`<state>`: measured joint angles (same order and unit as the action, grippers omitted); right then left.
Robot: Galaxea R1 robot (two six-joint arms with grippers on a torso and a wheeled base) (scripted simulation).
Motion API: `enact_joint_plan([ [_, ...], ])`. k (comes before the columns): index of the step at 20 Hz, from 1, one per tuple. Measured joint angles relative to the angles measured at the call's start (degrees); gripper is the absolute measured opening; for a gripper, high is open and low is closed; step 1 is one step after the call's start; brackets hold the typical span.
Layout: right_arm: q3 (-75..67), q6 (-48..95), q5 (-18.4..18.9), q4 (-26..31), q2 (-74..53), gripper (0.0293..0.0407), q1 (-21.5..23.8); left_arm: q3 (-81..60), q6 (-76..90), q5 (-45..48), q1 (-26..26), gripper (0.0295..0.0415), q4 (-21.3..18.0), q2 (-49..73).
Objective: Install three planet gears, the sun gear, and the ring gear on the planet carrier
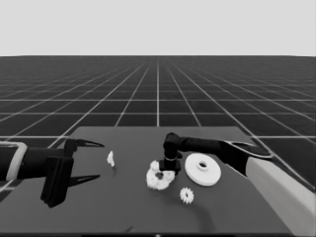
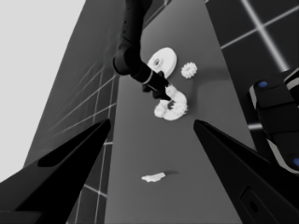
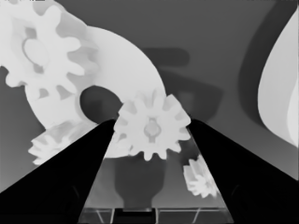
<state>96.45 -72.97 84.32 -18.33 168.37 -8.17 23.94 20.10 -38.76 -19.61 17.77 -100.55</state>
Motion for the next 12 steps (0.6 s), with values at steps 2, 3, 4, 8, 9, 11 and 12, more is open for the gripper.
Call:
enact_joint_plan([
  [2,0.0,0.0,0.0,0.0,0.0,0.038,0.0,0.0,0.0,0.0,0.0,0.0385,0.0,0.0],
  [3,0.1,0.0,0.0,0.0,0.0,0.0383,0.0,0.0,0.0,0.0,0.0,0.0385,0.0,0.0],
  [4,0.1,0.0,0.0,0.0,0.0,0.0384,0.0,0.0,0.0,0.0,0.0,0.0385,0.0,0.0],
  [8,0.1,0.0,0.0,0.0,0.0,0.0385,0.0,0.0,0.0,0.0,0.0,0.0385,0.0,0.0],
  [9,0.1,0.0,0.0,0.0,0.0,0.0385,0.0,0.0,0.0,0.0,0.0,0.0385,0.0,0.0],
  [11,-9.6,-5.7,5.1,12.1,-2.8,0.0385,12.2,0.0,0.0,0.0,0.0,0.0385,0.0,0.0],
  [12,-9.6,-5.8,5.5,15.3,-2.7,0.0385,16.0,0.0,0.0,0.0,0.0,0.0385,0.0,0.0],
])
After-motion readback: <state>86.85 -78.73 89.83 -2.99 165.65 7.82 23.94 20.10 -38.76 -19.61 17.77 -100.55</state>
